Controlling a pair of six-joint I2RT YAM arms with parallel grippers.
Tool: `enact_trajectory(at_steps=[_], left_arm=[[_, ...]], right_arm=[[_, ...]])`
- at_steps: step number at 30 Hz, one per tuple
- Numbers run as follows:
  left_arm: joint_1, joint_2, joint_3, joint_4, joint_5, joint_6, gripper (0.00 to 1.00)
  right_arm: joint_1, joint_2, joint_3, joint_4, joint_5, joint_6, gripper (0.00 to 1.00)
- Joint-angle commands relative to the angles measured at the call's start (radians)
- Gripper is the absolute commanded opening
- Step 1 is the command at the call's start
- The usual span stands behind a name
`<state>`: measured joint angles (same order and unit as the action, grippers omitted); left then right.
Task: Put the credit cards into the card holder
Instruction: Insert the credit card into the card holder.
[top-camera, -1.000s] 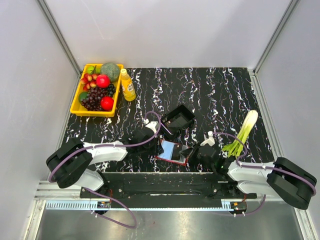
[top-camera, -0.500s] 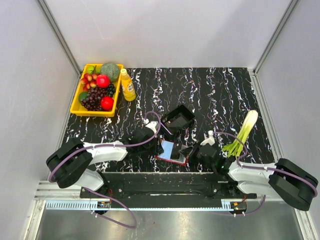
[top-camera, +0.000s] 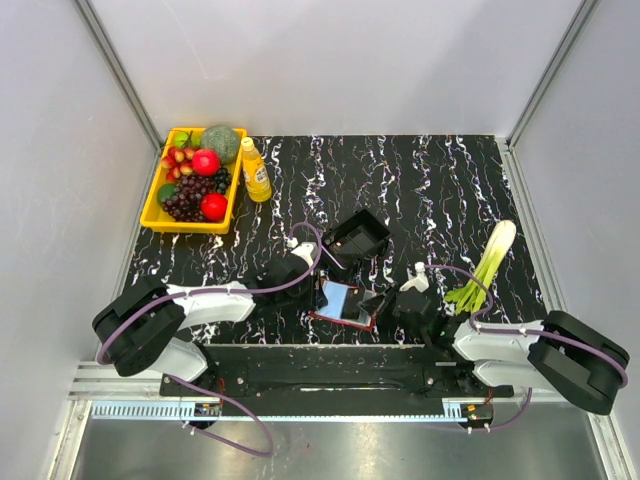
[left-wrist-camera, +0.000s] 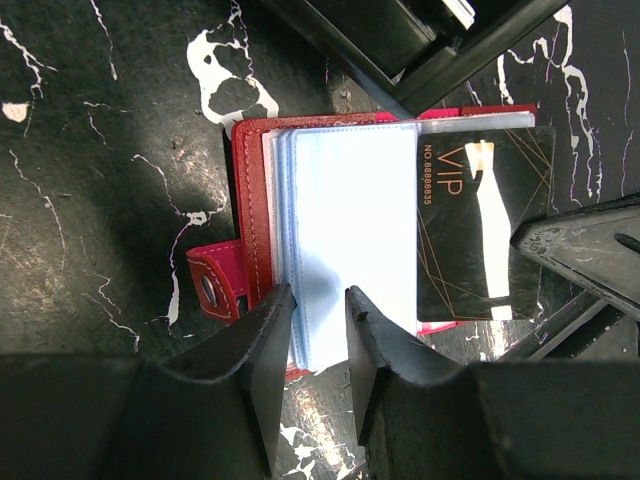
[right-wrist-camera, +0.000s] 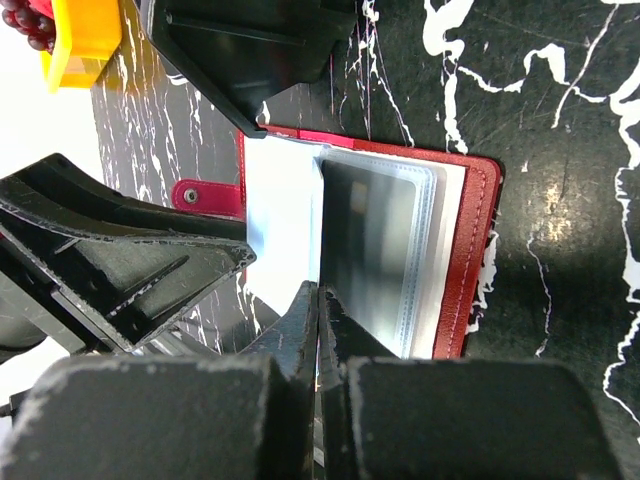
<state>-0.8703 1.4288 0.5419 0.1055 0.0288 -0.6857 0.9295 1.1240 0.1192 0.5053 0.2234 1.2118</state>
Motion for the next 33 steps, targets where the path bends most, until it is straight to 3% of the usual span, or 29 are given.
enact_trajectory(at_steps=[1, 10, 15, 33], left_arm=[[0.002, 0.015, 0.024, 0.006, -0.021, 0.002, 0.33], [0.002, 0.016, 0.023, 0.0, -0.024, 0.002, 0.33], [0.002, -0.001, 0.019, -0.019, -0.064, 0.005, 0.33], [0.002, 0.021, 0.023, -0.018, -0.053, 0.009, 0.32]], right_arm=[[0.011, 0.049, 0.004, 0.12, 0.005, 0.002, 0.0], [0.011, 0.036, -0.009, 0.137, 0.008, 0.009, 0.0], [0.011, -0.018, 0.02, 0.035, 0.007, -0.017, 0.0], [0.011, 0.088, 0.011, 0.15, 0.005, -0.011, 0.0]])
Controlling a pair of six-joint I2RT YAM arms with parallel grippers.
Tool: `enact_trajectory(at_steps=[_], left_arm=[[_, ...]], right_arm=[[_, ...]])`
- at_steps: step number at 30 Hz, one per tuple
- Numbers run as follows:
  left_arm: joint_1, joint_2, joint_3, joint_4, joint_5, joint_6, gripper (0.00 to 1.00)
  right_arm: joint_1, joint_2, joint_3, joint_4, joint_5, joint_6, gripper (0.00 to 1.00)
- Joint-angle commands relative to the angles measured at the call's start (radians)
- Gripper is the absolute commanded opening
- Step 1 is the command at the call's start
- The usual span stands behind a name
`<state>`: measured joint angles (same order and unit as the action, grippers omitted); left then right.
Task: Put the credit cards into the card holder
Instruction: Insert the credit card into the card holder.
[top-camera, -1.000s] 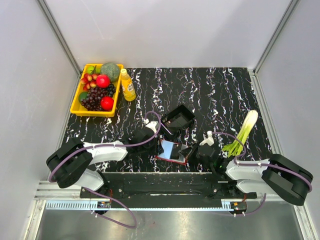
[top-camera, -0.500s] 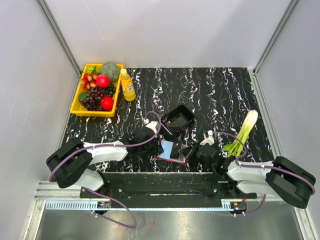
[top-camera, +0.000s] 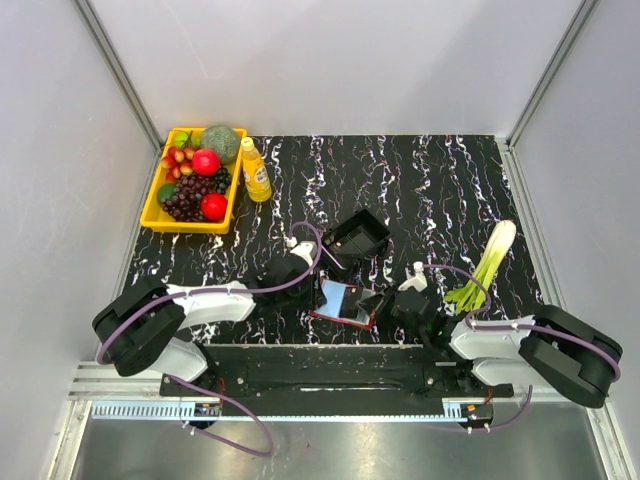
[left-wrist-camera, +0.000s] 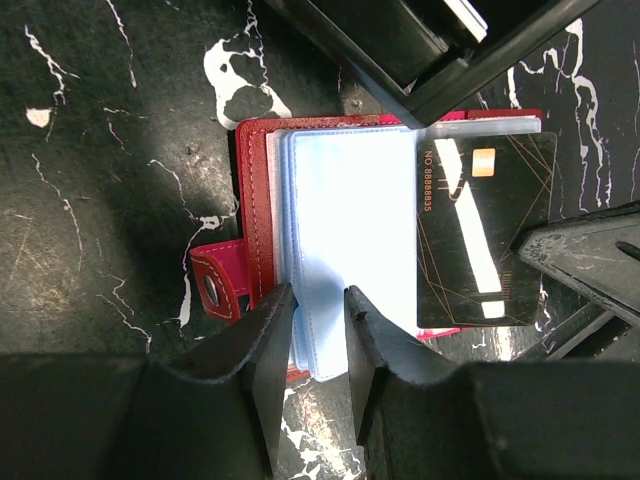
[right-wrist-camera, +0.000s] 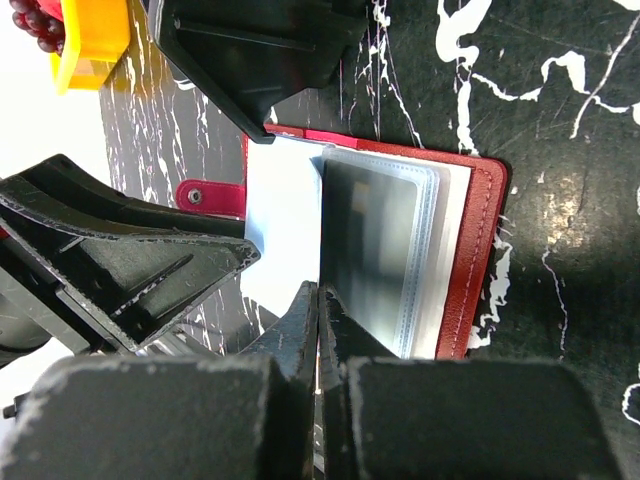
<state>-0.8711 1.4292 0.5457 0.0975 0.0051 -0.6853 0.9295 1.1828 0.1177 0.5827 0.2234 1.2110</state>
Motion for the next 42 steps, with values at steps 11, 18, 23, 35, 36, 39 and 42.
enact_trajectory(at_steps=[11, 18, 23, 35, 36, 39, 42], left_arm=[[0.003, 0.023, 0.007, -0.03, -0.056, 0.024, 0.31], [0.003, 0.025, 0.003, -0.028, -0.051, 0.032, 0.31], [0.001, 0.027, 0.007, -0.021, -0.042, 0.029, 0.31], [0.003, 0.027, 0.003, -0.021, -0.037, 0.027, 0.31], [0.003, 0.028, 0.005, -0.021, -0.037, 0.027, 0.31], [0.003, 0.028, 0.01, -0.021, -0.036, 0.027, 0.31], [0.001, 0.02, 0.007, -0.018, -0.034, 0.023, 0.31]], right_arm=[[0.009, -0.018, -0.003, 0.06, 0.021, 0.001, 0.0], [0.009, 0.029, 0.005, 0.071, 0.015, 0.01, 0.0], [0.009, 0.132, 0.02, 0.153, 0.002, 0.005, 0.0], [0.009, 0.271, 0.074, 0.232, -0.044, -0.001, 0.0], [0.011, 0.273, 0.089, 0.2, -0.056, -0.014, 0.0], [0.011, 0.296, 0.119, 0.169, -0.071, -0.024, 0.0], [0.011, 0.334, 0.128, 0.172, -0.087, -0.011, 0.0]])
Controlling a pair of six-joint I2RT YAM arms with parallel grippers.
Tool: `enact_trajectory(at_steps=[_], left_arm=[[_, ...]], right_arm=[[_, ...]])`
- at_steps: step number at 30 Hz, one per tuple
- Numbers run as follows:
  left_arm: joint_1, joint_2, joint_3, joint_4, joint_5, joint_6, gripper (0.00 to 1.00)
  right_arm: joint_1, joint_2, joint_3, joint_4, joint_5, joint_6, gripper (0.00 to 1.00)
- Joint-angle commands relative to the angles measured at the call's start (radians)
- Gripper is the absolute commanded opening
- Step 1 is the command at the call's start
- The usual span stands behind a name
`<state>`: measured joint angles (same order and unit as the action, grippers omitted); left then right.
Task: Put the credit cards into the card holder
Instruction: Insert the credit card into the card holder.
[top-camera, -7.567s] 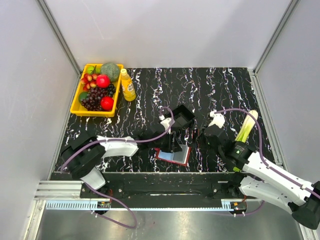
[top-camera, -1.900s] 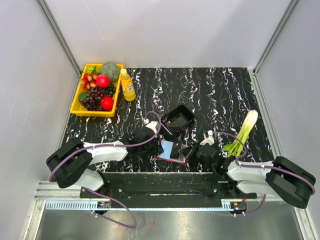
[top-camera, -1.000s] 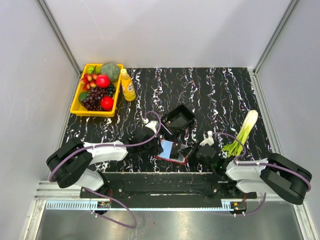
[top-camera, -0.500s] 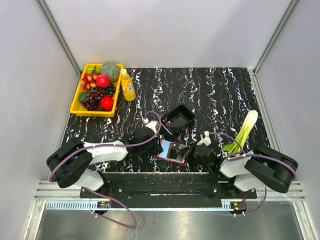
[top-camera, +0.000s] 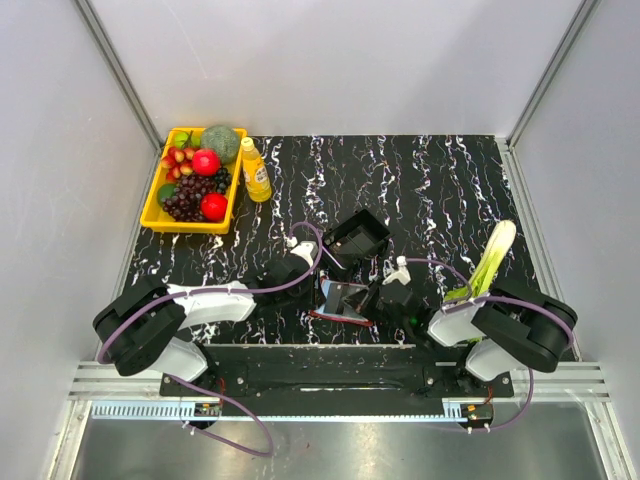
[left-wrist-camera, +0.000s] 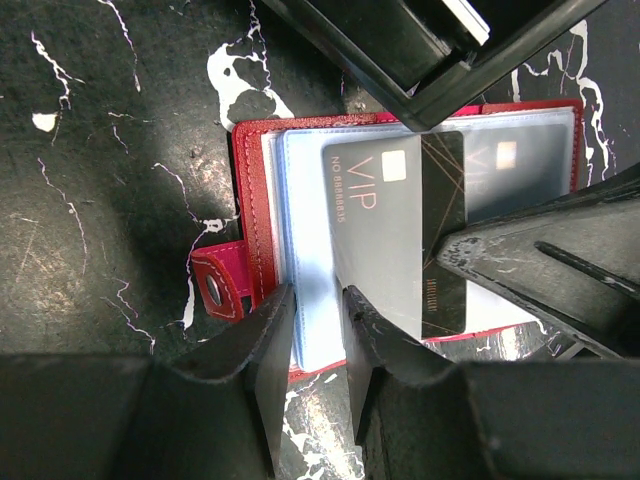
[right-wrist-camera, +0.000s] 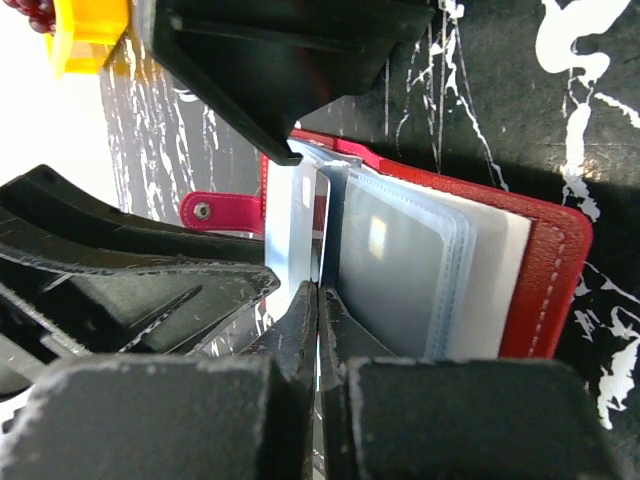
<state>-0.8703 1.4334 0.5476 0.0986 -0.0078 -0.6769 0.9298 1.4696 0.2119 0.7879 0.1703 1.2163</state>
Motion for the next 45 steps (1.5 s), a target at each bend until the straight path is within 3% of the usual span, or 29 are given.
enact_trajectory(at_steps=[1, 8, 13, 14, 17, 23, 31, 35, 40, 45], left_arm=[[0.002, 0.013, 0.002, -0.017, -0.023, 0.011, 0.31], [0.002, -0.001, -0.005, -0.01, -0.021, 0.004, 0.32], [0.002, 0.001, -0.006, -0.013, -0.026, 0.004, 0.32], [0.002, -0.001, -0.006, -0.013, -0.027, 0.004, 0.32], [0.004, -0.004, -0.009, -0.019, -0.038, 0.002, 0.32], [0.007, -0.014, -0.012, -0.027, -0.05, 0.002, 0.32], [0.008, -0.148, -0.015, -0.054, -0.055, 0.016, 0.33], [0.01, -0.246, -0.026, -0.088, -0.107, 0.022, 0.4], [0.05, -0.26, -0.02, -0.143, -0.127, 0.042, 0.43], [0.071, -0.261, -0.084, -0.103, -0.127, 0.03, 0.47]], right_arm=[[0.014, 0.067, 0.044, -0.032, -0.047, -0.018, 0.0], [0.017, 0.138, 0.107, -0.041, -0.072, -0.04, 0.0], [0.018, 0.106, 0.093, -0.061, -0.063, -0.05, 0.12], [0.017, 0.085, 0.089, -0.088, -0.054, -0.052, 0.18], [0.017, -0.01, 0.083, -0.185, -0.017, -0.081, 0.2], [0.017, -0.239, 0.115, -0.447, 0.069, -0.181, 0.38], [0.014, -0.512, 0.06, -0.78, 0.221, -0.13, 0.43], [0.001, -0.623, 0.037, -0.95, 0.239, -0.097, 0.43], [-0.003, -0.709, 0.021, -1.032, 0.232, -0.072, 0.48], [-0.008, -0.675, 0.032, -1.046, 0.203, -0.084, 0.49]])
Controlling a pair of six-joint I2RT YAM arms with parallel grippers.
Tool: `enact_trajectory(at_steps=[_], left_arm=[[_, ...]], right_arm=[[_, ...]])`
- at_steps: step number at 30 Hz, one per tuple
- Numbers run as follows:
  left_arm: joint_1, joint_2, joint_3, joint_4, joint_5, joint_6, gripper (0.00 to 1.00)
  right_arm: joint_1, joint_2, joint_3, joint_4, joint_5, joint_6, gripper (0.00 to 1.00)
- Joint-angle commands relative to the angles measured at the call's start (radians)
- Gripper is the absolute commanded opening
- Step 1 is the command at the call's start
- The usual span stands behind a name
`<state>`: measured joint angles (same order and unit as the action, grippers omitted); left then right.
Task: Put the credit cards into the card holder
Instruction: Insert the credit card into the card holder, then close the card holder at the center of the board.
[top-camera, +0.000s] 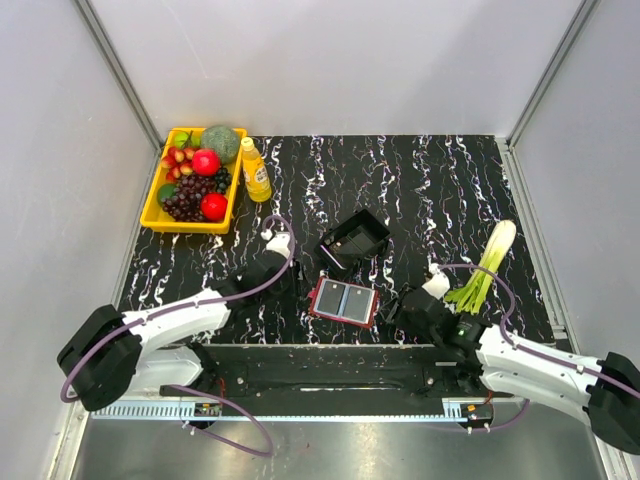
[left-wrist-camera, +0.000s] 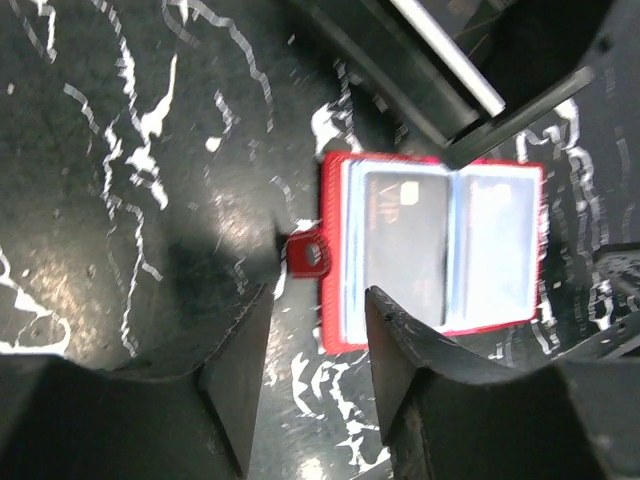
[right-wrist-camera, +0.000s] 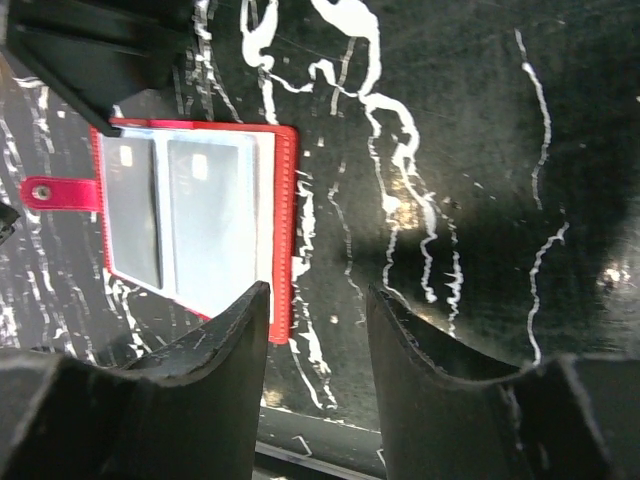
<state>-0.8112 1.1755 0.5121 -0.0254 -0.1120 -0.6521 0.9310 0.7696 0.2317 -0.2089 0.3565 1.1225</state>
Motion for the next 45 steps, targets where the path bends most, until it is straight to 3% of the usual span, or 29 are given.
enact_trajectory(at_steps=[1, 4, 25, 29, 34, 37, 45], left_arm=[[0.014, -0.004, -0.058, 0.021, -0.02, 0.002, 0.49], [0.015, 0.013, -0.084, 0.082, -0.014, 0.005, 0.54], [0.018, 0.156, -0.061, 0.24, 0.066, 0.011, 0.51], [0.018, 0.194, -0.046, 0.262, 0.063, 0.006, 0.44], [0.018, 0.234, -0.012, 0.252, 0.055, 0.006, 0.11], [0.018, 0.231, -0.018, 0.252, 0.052, 0.003, 0.0], [0.018, 0.113, -0.075, 0.236, 0.069, -0.012, 0.0]], right_arm=[[-0.009, 0.045, 0.018, -0.046, 0.004, 0.0, 0.49], [-0.009, 0.103, 0.038, -0.015, -0.014, -0.027, 0.5], [-0.009, 0.295, 0.055, 0.17, -0.071, -0.049, 0.51], [-0.009, 0.297, 0.051, 0.18, -0.054, -0.041, 0.5], [-0.011, 0.293, 0.049, 0.19, -0.051, -0.033, 0.5], [-0.012, 0.303, 0.035, 0.2, -0.06, -0.012, 0.5], [-0.018, 0.298, 0.012, 0.382, -0.111, -0.035, 0.5]])
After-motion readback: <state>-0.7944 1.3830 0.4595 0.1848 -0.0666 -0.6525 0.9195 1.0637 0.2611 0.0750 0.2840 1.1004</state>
